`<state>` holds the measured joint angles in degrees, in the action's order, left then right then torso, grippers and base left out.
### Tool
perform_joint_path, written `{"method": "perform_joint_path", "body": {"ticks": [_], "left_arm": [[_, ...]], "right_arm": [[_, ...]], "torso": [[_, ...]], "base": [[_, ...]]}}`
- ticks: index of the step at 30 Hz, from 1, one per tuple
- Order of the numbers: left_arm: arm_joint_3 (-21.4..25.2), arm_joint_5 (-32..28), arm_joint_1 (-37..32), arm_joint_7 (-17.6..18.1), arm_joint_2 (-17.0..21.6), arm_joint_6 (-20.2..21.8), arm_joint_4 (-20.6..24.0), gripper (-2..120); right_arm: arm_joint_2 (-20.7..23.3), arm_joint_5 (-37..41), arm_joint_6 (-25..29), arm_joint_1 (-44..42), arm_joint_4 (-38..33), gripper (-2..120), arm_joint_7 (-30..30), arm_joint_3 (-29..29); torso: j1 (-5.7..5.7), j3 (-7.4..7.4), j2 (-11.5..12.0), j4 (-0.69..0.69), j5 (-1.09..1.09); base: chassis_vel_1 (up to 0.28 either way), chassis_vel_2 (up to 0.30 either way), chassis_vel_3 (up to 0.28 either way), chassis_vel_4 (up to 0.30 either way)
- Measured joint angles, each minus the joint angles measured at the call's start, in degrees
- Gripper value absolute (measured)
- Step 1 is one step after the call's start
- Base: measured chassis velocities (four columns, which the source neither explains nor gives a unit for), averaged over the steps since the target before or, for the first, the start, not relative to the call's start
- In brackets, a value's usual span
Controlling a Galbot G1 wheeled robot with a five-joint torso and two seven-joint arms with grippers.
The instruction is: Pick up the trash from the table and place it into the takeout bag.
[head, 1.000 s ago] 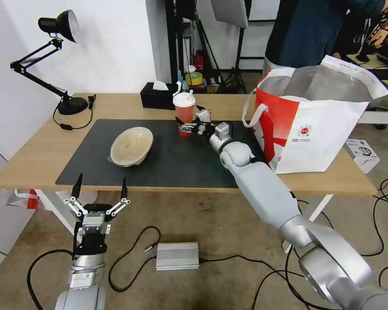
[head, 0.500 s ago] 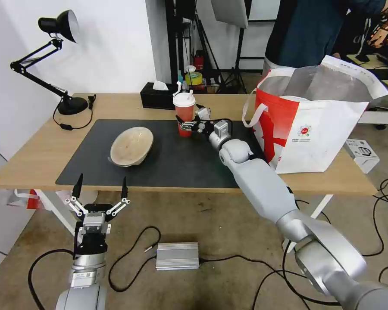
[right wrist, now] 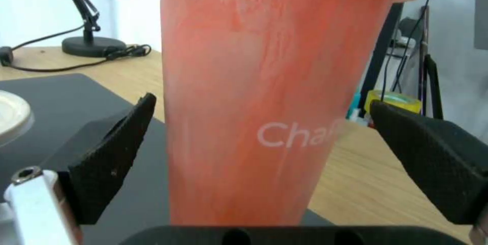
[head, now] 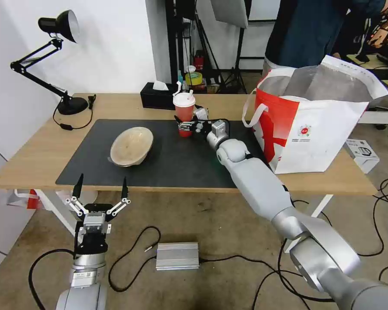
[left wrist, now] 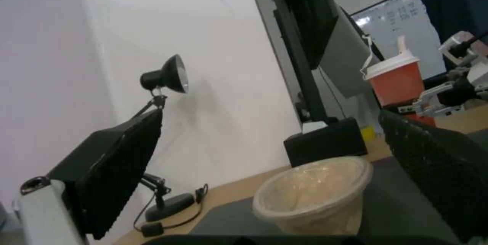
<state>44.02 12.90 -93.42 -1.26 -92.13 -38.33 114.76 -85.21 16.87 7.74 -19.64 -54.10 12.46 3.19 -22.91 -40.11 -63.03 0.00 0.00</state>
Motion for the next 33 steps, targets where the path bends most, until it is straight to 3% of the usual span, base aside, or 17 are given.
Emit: {"method": "perform_joint_path", "body": {"ticks": [33], "left_arm": [[0.02,-0.09,0.31,0.17,0.0,-0.09,-0.52,100]], "right_arm": [[-2.82,-1.89,2.05,2.15,6.66,100,0.98,-2.03]], "torso": [[0.0,0.0,0.0,0.0,0.0]], "base": [[0.0,0.0,0.0,0.0]]}}
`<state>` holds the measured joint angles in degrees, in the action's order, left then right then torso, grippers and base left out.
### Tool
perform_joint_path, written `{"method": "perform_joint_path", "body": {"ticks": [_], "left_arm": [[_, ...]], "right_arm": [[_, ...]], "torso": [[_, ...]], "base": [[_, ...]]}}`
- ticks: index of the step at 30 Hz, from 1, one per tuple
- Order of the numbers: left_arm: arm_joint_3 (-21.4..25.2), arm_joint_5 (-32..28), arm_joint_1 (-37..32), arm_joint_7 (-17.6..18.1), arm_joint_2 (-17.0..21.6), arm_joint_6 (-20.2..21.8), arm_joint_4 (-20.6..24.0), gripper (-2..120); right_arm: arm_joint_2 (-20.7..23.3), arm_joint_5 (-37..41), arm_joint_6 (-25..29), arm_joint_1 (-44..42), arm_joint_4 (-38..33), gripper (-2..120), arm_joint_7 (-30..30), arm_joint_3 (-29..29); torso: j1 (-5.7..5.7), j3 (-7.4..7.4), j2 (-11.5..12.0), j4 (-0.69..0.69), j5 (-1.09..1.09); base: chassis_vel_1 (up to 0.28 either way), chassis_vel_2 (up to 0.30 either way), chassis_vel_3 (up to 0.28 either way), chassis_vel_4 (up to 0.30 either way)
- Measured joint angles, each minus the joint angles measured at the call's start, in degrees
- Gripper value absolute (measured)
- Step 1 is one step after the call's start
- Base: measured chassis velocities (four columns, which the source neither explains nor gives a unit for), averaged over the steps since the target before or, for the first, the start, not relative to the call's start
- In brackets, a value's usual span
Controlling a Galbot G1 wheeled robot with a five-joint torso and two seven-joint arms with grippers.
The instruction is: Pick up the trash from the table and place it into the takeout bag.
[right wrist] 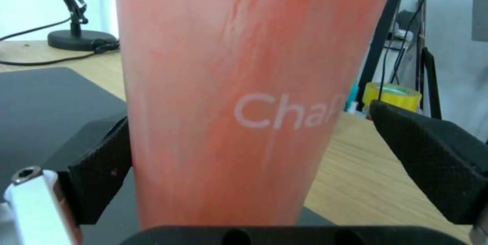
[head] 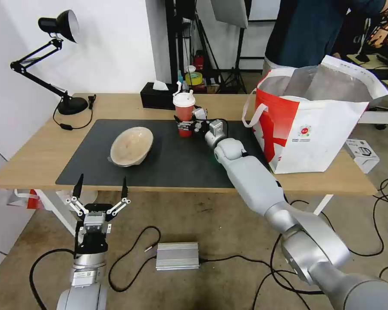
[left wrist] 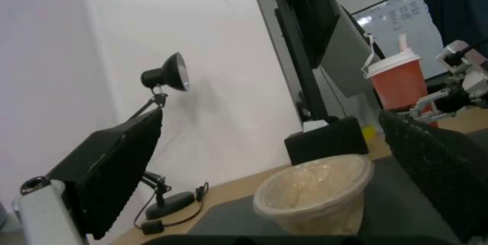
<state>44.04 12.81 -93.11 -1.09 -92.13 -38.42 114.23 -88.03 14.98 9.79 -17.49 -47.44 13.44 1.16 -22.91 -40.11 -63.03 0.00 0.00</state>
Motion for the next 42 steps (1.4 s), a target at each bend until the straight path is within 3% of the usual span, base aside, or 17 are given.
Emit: {"method": "perform_joint_path", "body": {"ticks": [17,22,25,29,42], "left_arm": [[-0.07,-0.01,0.03,0.03,0.0,-0.13,-0.28,100],[-0.07,-0.01,0.01,0.05,0.0,-0.17,-0.29,100],[-0.05,-0.01,0.0,0.06,0.0,-0.17,-0.29,100],[-0.05,-0.01,0.04,0.08,0.0,-0.17,-0.29,100],[-0.09,-0.01,0.18,0.08,0.0,-0.17,-0.24,100]], "right_arm": [[-0.83,-0.78,0.69,1.75,2.59,101,0.71,-0.53],[-0.94,-0.87,0.99,1.67,2.68,81,1.49,-0.52],[-0.96,-0.87,1.11,1.54,2.7,75,1.63,-0.51],[-0.83,-0.87,1.2,1.42,2.71,53,1.73,-0.51],[-0.4,-0.83,1.35,1.19,2.44,22,1.77,-0.51]], "torso": [[0.0,0.0,0.0,0.0,0.0],[0.0,0.0,0.0,0.0,0.0],[0.0,0.0,0.0,0.0,0.0],[0.0,0.0,0.0,0.0,0.0],[0.0,0.0,0.0,0.0,0.0]], "base": [[0.0,0.0,0.0,0.0],[0.0,0.0,0.0,0.0],[0.0,0.0,0.0,0.0],[0.0,0.0,0.0,0.0],[0.0,0.0,0.0,0.0]]}}
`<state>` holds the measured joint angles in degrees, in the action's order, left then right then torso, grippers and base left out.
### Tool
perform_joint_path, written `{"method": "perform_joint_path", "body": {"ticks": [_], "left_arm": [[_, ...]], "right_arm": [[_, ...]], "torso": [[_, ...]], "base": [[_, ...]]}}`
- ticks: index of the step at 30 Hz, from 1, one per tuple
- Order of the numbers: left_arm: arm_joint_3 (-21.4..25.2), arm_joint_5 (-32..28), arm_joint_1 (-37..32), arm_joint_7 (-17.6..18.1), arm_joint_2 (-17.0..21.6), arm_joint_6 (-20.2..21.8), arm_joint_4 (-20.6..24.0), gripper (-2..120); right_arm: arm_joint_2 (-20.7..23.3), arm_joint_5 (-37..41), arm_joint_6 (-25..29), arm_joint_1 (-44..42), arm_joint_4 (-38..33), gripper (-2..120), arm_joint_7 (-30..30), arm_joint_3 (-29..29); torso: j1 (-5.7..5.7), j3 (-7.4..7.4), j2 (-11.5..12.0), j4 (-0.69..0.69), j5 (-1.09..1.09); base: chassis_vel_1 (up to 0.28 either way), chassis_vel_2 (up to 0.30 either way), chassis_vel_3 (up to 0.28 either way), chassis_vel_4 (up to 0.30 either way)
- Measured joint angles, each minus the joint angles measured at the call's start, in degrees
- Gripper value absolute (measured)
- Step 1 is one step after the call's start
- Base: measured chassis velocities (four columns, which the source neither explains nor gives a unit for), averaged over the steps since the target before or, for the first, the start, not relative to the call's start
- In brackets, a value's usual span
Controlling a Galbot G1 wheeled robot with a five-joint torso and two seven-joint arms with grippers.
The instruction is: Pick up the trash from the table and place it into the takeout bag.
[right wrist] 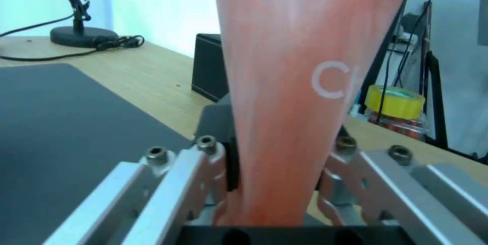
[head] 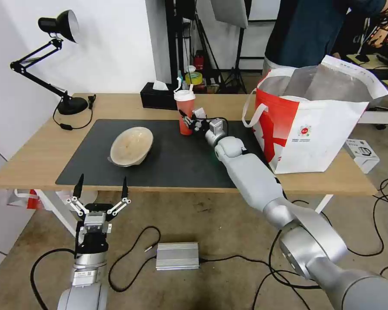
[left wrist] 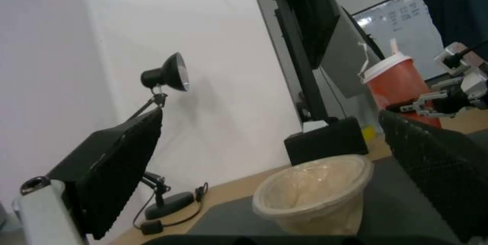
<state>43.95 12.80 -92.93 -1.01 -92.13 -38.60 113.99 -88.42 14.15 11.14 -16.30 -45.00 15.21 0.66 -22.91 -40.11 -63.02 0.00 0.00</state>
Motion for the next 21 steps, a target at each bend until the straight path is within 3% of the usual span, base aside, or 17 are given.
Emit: {"method": "perform_joint_path", "body": {"ticks": [7,21], "left_arm": [[0.04,0.01,-0.05,0.0,0.0,0.02,0.14,100],[0.01,0.17,0.34,-0.02,0.0,0.1,0.14,100]], "right_arm": [[0.22,0.06,0.09,-0.42,-0.7,7,0.01,-0.07],[3.06,1.41,-1.48,-2.47,-6.71,6,-0.93,0.27]], "torso": [[0.0,0.0,0.0,0.0,0.0],[0.0,0.0,0.0,0.0,0.0]], "base": [[0.0,0.0,0.0,0.0],[0.0,0.0,0.0,0.0]]}}
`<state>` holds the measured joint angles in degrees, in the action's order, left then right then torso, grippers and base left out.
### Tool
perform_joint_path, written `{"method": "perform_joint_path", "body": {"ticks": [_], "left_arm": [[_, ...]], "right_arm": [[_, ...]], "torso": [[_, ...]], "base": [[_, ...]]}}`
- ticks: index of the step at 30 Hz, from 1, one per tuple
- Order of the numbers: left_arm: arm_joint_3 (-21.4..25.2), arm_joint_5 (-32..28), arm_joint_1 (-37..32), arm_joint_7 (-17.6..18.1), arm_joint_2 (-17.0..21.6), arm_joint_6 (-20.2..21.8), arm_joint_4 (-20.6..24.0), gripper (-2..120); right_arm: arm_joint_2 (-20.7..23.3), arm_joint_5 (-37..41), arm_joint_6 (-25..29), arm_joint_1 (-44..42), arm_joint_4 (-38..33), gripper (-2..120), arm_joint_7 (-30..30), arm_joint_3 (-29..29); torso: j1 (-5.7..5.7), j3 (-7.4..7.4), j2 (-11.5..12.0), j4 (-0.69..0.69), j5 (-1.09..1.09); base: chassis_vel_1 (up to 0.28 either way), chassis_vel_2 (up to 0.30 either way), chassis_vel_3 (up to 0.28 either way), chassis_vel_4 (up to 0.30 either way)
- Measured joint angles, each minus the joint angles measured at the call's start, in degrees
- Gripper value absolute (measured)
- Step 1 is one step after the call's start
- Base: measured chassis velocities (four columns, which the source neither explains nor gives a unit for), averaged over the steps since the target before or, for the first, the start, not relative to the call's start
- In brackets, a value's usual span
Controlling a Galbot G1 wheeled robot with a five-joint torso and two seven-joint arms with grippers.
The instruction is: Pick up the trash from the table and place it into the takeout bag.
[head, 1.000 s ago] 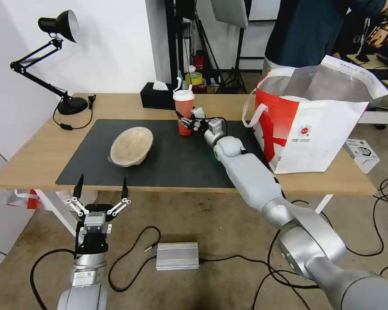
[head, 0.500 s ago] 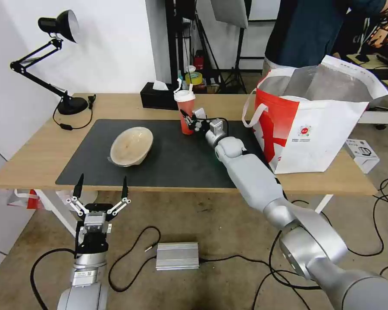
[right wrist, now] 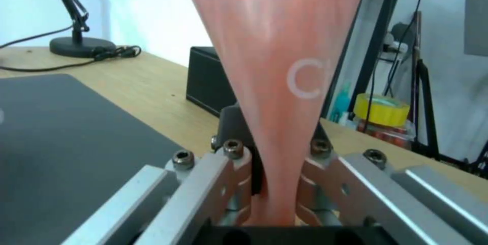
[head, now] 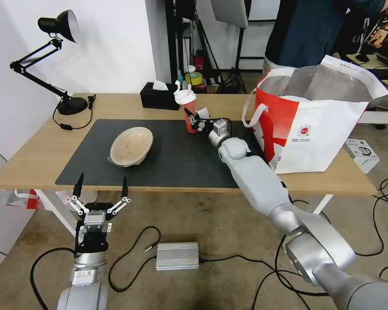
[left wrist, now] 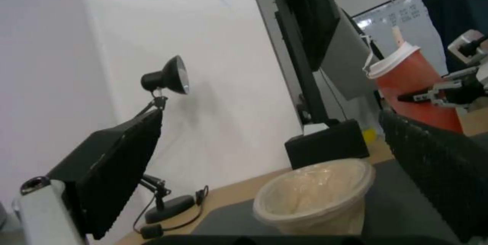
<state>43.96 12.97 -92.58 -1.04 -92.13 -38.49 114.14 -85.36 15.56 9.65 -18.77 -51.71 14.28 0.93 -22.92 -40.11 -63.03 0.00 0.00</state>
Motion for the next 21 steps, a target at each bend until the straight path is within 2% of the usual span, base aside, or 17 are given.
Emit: {"method": "perform_joint_path", "body": {"ticks": [21], "left_arm": [[-0.09,0.01,-0.11,-0.06,0.0,0.27,0.52,100]], "right_arm": [[3.16,1.66,-2.54,-5.31,-11.66,6,-0.81,-0.62]], "torso": [[0.0,0.0,0.0,0.0,0.0]], "base": [[0.0,0.0,0.0,0.0]]}}
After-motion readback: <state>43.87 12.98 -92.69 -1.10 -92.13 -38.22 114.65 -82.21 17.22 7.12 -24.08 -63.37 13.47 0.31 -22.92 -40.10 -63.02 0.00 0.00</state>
